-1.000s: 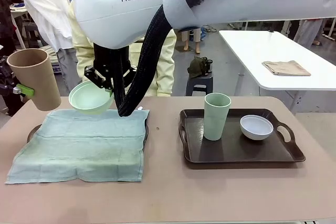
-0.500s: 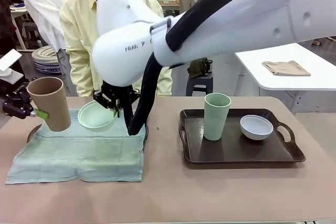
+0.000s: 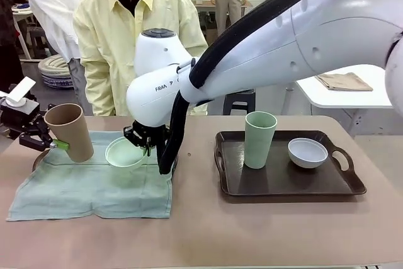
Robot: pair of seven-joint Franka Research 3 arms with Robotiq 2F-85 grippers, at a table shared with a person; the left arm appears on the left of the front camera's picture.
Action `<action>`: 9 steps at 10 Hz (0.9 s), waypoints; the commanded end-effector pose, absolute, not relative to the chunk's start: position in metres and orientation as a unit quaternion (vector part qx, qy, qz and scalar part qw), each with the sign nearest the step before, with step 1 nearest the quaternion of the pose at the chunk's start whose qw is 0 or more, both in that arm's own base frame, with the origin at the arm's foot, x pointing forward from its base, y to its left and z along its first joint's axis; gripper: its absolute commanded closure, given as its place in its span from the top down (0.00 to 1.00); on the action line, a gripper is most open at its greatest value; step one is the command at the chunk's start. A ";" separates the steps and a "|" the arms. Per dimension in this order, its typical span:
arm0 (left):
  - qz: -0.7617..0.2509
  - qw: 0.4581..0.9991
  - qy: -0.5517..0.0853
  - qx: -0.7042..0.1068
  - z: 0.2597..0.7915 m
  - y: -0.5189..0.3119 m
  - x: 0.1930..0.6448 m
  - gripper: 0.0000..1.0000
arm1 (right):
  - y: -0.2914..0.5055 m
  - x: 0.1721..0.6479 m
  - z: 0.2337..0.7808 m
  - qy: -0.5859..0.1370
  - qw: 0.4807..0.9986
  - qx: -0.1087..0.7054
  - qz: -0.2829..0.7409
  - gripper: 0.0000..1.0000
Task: Set up a tray with a mat and arrange the tableware.
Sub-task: Place the Picnic Bowl and Reusable plastic cup back onto the Handle tray in front of the human's position.
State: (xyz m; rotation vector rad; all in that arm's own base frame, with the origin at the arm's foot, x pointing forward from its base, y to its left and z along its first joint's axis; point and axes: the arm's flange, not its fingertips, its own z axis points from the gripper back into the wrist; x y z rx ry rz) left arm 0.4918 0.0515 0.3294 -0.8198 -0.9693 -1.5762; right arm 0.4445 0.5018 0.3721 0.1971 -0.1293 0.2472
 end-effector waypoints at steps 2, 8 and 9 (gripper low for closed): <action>-0.632 0.529 -0.427 -0.371 0.327 0.060 0.502 0.85 | 0.502 0.442 0.375 -0.057 0.986 0.111 0.113 0.04; -0.643 0.542 -0.388 -0.377 0.315 0.055 0.500 0.85 | 0.498 0.447 0.359 -0.049 0.985 0.110 0.126 0.04; -0.635 0.546 -0.383 -0.389 0.311 0.052 0.501 0.85 | 0.498 0.449 0.354 -0.046 0.984 0.112 0.131 0.04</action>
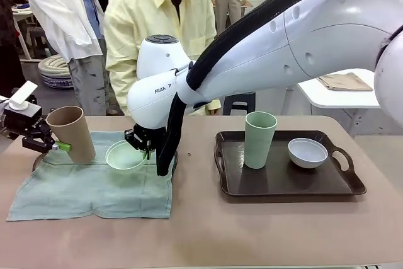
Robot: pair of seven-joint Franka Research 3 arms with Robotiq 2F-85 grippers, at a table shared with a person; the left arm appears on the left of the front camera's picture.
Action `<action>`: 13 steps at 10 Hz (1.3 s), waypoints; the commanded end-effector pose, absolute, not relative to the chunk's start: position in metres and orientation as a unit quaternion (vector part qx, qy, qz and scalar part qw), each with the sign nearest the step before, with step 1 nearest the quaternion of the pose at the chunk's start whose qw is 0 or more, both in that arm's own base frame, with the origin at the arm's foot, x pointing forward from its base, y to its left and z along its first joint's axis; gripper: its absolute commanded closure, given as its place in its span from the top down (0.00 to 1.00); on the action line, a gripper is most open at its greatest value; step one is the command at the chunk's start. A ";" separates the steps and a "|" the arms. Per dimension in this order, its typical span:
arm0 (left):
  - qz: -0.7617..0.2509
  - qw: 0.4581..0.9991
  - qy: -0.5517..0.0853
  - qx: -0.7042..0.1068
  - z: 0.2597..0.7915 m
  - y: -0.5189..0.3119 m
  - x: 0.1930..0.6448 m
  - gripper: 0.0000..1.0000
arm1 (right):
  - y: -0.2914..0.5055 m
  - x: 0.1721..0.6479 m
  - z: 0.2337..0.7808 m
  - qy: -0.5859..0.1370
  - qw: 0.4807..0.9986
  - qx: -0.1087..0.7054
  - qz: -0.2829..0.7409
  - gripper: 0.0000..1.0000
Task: Set up a tray with a mat and arrange the tableware.
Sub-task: Place the Picnic Bowl and Reusable plastic cup back onto the Handle tray in front of the human's position.
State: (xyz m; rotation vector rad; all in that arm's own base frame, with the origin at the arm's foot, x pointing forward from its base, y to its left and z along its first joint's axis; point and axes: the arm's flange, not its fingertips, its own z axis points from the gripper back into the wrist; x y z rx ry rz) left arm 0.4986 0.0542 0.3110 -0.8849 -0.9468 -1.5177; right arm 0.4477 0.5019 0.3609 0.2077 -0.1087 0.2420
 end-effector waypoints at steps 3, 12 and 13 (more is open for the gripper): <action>-0.629 0.553 -0.370 -0.401 0.300 0.042 0.505 0.85 | 0.503 0.454 0.336 -0.023 0.984 0.112 0.138 0.04; -0.698 0.615 -0.263 -0.257 0.310 0.064 0.490 1.00 | 0.490 0.421 0.390 -0.026 0.988 0.058 0.139 1.00; -0.703 0.641 -0.225 -0.212 0.330 0.070 0.478 1.00 | 0.483 0.409 0.407 -0.027 0.988 0.049 0.146 0.70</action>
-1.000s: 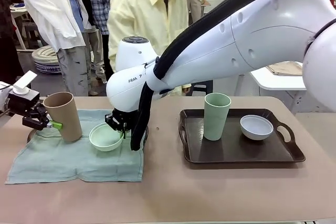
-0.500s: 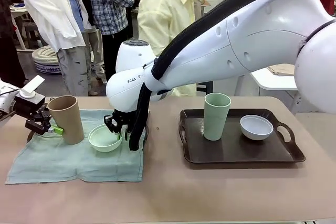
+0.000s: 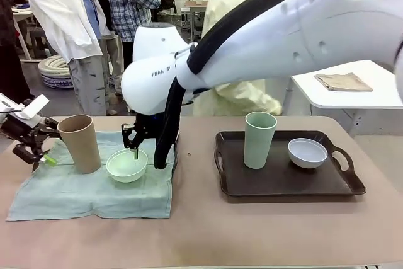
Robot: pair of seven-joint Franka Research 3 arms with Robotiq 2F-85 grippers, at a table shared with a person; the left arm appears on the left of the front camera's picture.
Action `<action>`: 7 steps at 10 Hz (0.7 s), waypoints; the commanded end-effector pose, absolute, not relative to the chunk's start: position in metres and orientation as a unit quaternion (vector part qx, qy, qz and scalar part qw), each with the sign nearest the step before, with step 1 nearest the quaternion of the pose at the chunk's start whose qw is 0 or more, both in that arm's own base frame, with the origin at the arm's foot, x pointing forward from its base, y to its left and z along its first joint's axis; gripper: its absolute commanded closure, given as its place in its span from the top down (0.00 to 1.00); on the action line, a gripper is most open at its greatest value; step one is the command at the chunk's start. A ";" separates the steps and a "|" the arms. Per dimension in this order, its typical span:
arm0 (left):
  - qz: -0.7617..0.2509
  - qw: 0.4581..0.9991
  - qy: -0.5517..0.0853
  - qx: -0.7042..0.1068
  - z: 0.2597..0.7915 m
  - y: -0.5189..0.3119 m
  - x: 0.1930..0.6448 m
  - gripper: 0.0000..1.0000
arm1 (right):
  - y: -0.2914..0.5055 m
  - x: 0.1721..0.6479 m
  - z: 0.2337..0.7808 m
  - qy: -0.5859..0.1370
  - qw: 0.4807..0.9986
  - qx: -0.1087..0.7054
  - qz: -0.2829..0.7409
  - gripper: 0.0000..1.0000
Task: Set up a tray with a mat and arrange the tableware.
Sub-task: Place the Picnic Bowl and Reusable plastic cup back onto the Handle tray in front of the human's position.
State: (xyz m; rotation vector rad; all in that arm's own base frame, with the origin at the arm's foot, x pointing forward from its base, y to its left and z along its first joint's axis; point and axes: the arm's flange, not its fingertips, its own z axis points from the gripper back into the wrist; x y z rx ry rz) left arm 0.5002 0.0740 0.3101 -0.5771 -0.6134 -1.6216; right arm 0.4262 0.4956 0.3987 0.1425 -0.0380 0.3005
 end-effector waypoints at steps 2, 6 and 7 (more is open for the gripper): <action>-0.648 0.724 -0.181 -0.151 0.378 0.057 0.460 1.00 | 0.461 0.393 0.438 -0.041 0.988 0.038 0.142 0.69; -0.536 0.829 -0.152 -0.054 0.471 0.009 0.424 1.00 | 0.424 0.364 0.510 -0.040 0.994 0.021 0.095 0.69; -0.499 0.851 -0.158 -0.039 0.489 -0.002 0.424 1.00 | 0.414 0.357 0.528 -0.043 0.995 0.024 0.092 0.69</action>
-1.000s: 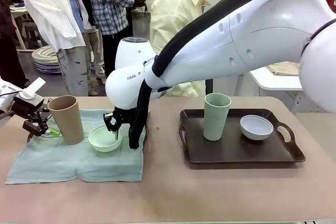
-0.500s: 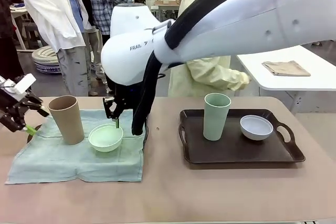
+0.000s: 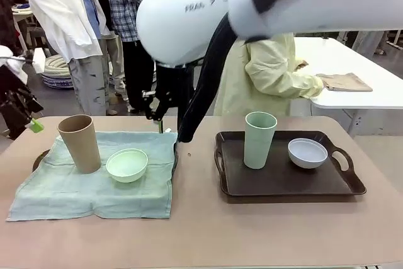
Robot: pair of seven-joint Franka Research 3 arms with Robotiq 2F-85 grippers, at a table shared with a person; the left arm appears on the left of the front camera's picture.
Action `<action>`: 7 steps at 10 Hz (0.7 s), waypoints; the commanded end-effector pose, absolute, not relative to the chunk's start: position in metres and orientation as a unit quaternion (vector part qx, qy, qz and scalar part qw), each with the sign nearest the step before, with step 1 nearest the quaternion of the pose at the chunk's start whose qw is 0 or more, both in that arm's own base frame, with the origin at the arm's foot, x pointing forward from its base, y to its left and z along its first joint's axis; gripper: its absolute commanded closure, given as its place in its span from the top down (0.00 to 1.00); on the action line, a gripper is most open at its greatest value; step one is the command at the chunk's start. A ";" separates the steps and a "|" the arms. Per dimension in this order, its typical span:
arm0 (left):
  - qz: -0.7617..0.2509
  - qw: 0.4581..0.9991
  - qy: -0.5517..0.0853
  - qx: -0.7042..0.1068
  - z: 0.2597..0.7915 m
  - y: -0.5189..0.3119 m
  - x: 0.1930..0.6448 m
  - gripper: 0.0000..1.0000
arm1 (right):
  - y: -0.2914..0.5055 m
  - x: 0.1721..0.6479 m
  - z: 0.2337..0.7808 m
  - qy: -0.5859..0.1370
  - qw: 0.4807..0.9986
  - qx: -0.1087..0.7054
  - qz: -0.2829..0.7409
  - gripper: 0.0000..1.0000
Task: Set up a tray with a mat and arrange the tableware.
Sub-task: Place the Picnic Bowl and Reusable plastic cup back onto the Handle tray in front of the human's position.
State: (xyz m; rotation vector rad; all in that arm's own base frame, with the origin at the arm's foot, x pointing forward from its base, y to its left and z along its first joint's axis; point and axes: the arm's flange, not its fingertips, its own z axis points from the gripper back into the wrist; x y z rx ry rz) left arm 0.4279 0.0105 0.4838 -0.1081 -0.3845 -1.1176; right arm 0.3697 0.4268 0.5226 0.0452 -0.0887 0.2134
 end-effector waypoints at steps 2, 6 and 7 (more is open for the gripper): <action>-0.436 0.887 -0.147 -0.022 0.532 -0.027 0.422 1.00 | 0.397 0.343 0.561 -0.058 0.994 0.028 0.089 0.69; -0.381 0.911 -0.143 -0.062 0.577 -0.040 0.436 1.00 | 0.391 0.362 0.566 -0.046 0.995 0.037 0.084 0.69; -0.389 0.908 -0.139 -0.064 0.575 -0.038 0.440 1.00 | 0.391 0.373 0.561 -0.039 0.995 0.041 0.080 0.69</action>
